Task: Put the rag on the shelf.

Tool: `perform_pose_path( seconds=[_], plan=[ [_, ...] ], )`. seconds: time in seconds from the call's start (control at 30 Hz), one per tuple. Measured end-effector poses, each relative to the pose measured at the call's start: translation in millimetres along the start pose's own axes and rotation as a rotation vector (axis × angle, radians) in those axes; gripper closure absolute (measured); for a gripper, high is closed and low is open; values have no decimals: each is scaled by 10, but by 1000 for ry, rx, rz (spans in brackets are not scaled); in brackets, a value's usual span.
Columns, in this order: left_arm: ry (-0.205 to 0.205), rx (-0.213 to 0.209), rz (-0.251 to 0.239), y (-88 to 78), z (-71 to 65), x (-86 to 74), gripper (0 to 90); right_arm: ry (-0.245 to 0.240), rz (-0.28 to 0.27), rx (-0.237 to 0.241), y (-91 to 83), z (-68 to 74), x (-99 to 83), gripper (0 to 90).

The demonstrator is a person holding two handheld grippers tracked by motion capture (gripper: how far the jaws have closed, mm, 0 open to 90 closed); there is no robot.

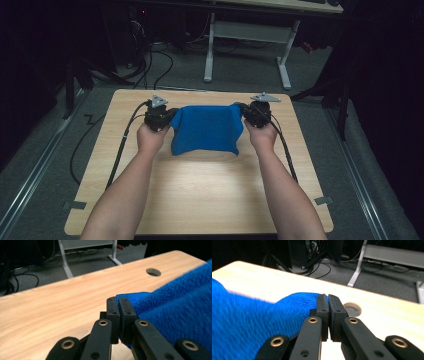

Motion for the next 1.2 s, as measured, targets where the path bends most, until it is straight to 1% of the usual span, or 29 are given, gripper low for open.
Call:
perform_pose_path(
  seconds=[0.03, 0.1, 0.13, 0.17, 0.2, 0.27, 0.37, 0.47, 0.6, 0.73, 0.8, 0.93, 1.03, 1.07, 1.2],
  plan=[
    [-2, -4, 7, 4, -7, -31, 882, 0, 0, 0, 0, 0, 0, 887],
    [-12, -10, 16, 11, -12, -85, 881, 7, 17, 4, 16, 29, -83, 887],
    [-22, -16, 23, 19, -19, -136, 881, 12, 30, 13, 30, 53, -155, 887],
    [-22, -16, 23, 19, -19, -136, 881, 12, 30, 13, 30, 53, -155, 887],
    [-28, -28, 40, 36, -35, -188, 881, 14, 35, 18, 38, 69, -214, 887],
    [-22, -33, 54, 55, -59, -227, 881, 20, 41, 22, 46, 74, -268, 886],
    [-22, -41, 61, 80, -86, -253, 881, 30, 54, 25, 55, 80, -338, 886],
    [-22, -48, 69, 101, -112, -280, 881, 24, 61, 29, 66, 85, -384, 886],
    [-8, -55, 85, 116, -147, -323, 881, 30, 73, 39, 85, 95, -430, 885],
    [-2, -60, 90, 108, -171, -348, 880, 36, 87, 48, 109, 119, -473, 885],
    [-5, -58, 83, 102, -171, -353, 881, 36, 92, 51, 122, 134, -498, 885],
    [-23, -55, 88, 75, -139, -409, 880, 36, 107, 58, 153, 160, -555, 884],
    [-24, -54, 92, 66, -126, -429, 881, 44, 112, 60, 161, 174, -582, 885],
    [-26, -53, 96, 64, -123, -439, 880, 45, 106, 60, 166, 171, -593, 885],
    [-34, -53, 99, 68, -115, -473, 879, 59, 116, 55, 172, 143, -660, 884]
  ],
)
Point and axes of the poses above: each handheld gripper's, and its own axes: y roughly forward along the jaws, x roughly out of its top, z roughly to its left, the point moved 7 cm from there along y, roughly forward along the jaws, and after that the axes turned 8 degrees about -z, right-handed, at the moved point
